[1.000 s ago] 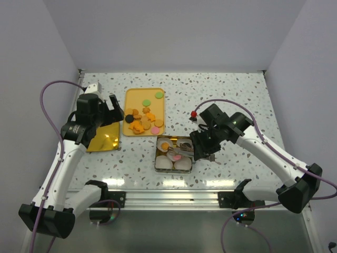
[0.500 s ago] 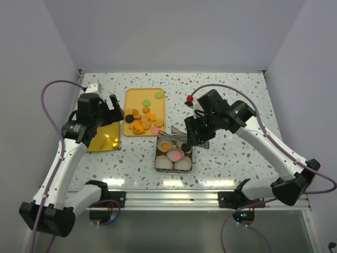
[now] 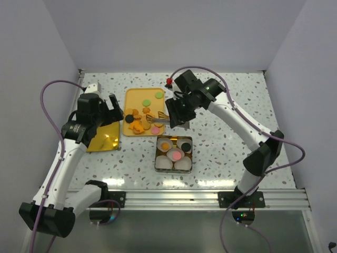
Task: Pack the cookies
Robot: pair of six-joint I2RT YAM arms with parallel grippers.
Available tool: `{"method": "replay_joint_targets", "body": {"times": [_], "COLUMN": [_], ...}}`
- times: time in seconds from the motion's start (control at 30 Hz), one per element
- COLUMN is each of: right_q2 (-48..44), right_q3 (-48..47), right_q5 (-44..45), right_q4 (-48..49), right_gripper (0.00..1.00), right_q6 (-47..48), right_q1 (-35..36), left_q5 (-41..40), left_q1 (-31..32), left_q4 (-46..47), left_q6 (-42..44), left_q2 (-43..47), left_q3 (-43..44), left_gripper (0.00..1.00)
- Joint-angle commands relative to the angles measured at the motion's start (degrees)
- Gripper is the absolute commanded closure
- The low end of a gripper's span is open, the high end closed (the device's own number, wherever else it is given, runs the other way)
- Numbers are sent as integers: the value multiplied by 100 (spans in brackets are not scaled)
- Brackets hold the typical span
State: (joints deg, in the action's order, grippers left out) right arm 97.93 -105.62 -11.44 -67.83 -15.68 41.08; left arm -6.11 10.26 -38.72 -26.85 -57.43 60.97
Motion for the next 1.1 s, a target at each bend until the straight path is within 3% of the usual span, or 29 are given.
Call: {"method": "replay_joint_targets", "body": {"times": [0.0, 0.37, 1.07], "right_q2": [462, 1861, 2740], "right_q3": [-730, -2084, -2603], "right_q5": [36, 283, 678], "right_q4": [-63, -362, -661], "right_gripper": [51, 51, 52], "right_q6": [188, 118, 48], "right_q1": [198, 708, 963], "left_q5": [-48, -259, -593], "left_q1": [-15, -15, -130], "left_q4": [40, -197, -250], "left_q6": [13, 197, 751], "left_q2": [179, 329, 302], "left_q3": [196, 152, 73], "left_gripper": [0, 0, 0]}}
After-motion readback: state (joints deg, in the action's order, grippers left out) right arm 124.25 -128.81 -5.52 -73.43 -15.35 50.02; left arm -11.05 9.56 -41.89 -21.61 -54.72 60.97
